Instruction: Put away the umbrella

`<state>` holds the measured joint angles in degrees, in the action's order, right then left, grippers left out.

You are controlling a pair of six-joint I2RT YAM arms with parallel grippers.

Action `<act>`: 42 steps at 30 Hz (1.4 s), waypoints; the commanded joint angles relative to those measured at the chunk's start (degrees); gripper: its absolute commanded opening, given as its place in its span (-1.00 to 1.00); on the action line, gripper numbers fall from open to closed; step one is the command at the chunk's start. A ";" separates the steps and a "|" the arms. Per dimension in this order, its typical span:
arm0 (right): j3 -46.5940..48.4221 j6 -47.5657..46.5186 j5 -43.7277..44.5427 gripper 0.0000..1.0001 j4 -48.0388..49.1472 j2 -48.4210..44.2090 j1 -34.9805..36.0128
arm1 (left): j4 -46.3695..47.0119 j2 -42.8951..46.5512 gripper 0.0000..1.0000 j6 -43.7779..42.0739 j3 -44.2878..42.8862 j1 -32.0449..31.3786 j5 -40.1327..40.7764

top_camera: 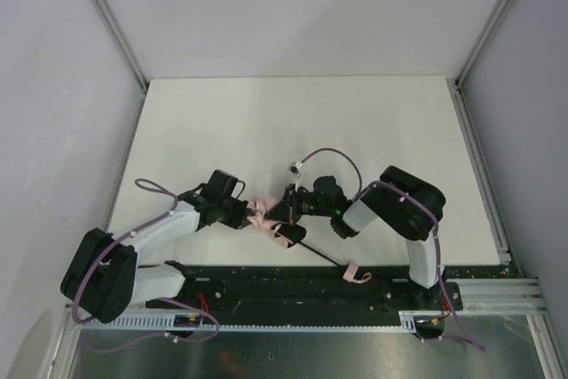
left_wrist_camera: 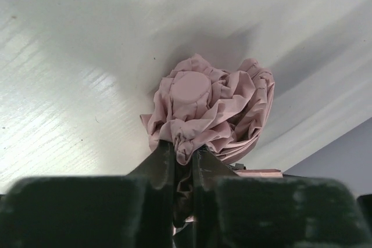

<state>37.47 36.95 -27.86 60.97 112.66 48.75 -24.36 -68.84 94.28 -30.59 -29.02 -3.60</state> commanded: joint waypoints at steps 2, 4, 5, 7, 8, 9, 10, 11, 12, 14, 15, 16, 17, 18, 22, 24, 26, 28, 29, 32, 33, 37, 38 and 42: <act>-1.12 2.37 0.48 -1.00 -8.37 8.51 -2.06 | 3.23 0.19 -0.13 4.11 -4.15 0.94 -1.88; -1.14 3.66 -0.30 -1.00 -7.11 9.56 -2.49 | 3.74 2.04 0.51 3.82 -2.27 0.97 -1.75; -1.11 4.28 -0.55 -1.00 -6.40 10.11 -2.68 | 3.94 3.53 0.75 3.68 -1.00 0.97 -1.58; -1.09 5.50 -1.39 -1.00 -4.88 11.17 -3.24 | 4.09 6.90 0.93 3.77 1.95 1.04 -1.57; -1.09 6.12 -1.84 -1.00 -4.14 11.70 -3.54 | 4.16 8.73 0.96 4.05 3.35 1.05 -1.84; -1.09 6.73 -2.29 -1.00 -3.42 12.19 -3.82 | 4.20 10.44 0.97 4.50 4.62 1.06 -2.20; -1.09 7.22 -2.73 -1.00 -2.84 12.56 -4.09 | 4.22 12.04 0.98 4.86 5.74 1.02 -2.55; -1.09 7.68 -3.04 -1.00 -2.42 12.83 -4.32 | 4.22 13.33 0.98 4.95 6.56 1.00 -2.78; -1.09 8.04 -3.32 -1.00 -2.12 12.97 -4.52 | 4.23 14.50 0.99 4.46 7.15 0.99 -2.62; -1.11 8.80 -3.80 -1.00 -1.65 13.10 -5.04 | 4.28 16.69 0.99 1.82 7.57 0.98 -1.01; -1.10 9.17 -4.10 -1.00 -1.47 13.10 -5.41 | 4.25 18.07 0.99 -0.57 7.48 0.98 0.50; -1.09 9.53 -4.43 -1.00 -1.25 13.19 -5.68 | 4.29 19.94 0.99 -3.79 7.12 0.98 1.92; -1.09 9.71 -4.63 -1.00 -1.18 13.20 -5.95 | 4.26 21.71 0.97 -7.95 6.55 0.93 4.73; -1.09 9.81 -4.82 -1.00 -1.24 13.15 -6.26 | 4.33 23.35 0.97 -12.26 6.05 0.78 7.77; -0.96 9.93 -5.92 -1.00 -1.27 13.40 -7.23 | 5.49 26.54 0.79 -36.50 4.56 0.32 12.12; -0.81 9.42 -6.36 -1.00 -2.19 13.27 -7.61 | 5.69 27.68 0.67 -47.91 3.43 0.13 9.46; -0.56 8.59 -6.65 -1.00 -3.12 13.04 -7.86 | 7.52 29.06 0.60 -59.66 2.02 -0.77 3.88; -0.01 8.21 -7.07 -1.00 -4.06 13.11 -8.05 | 7.82 30.29 0.54 -72.38 -0.72 -3.26 1.38; 0.29 8.09 -7.32 -1.00 -4.43 13.16 -8.14 | 7.87 30.93 0.55 -78.41 -2.16 -5.32 1.57; 0.73 7.84 -7.61 -1.00 -5.26 13.01 -8.27 | 7.69 29.88 0.59 -94.10 -5.63 -11.14 4.07; 0.83 7.86 -7.72 -1.00 -5.38 12.93 -8.29 | 7.41 28.26 0.55 -98.45 -6.81 -12.37 3.17; 1.35 8.07 -7.97 -1.00 -5.67 12.65 -8.21 | 7.66 23.65 0.46 -113.95 -5.34 -14.84 -3.14; 1.45 8.15 -8.08 -1.00 -5.68 12.62 -8.18 | 7.70 23.35 0.49 -117.34 -4.17 -15.28 -3.59; 1.54 8.32 -8.14 -1.00 -5.65 12.23 -8.08 | 9.84 24.66 0.75 -125.81 -0.53 -16.10 -2.30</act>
<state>40.56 49.89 -38.59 68.51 121.67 40.71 -16.16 -45.25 -14.59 -34.26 -44.27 -4.86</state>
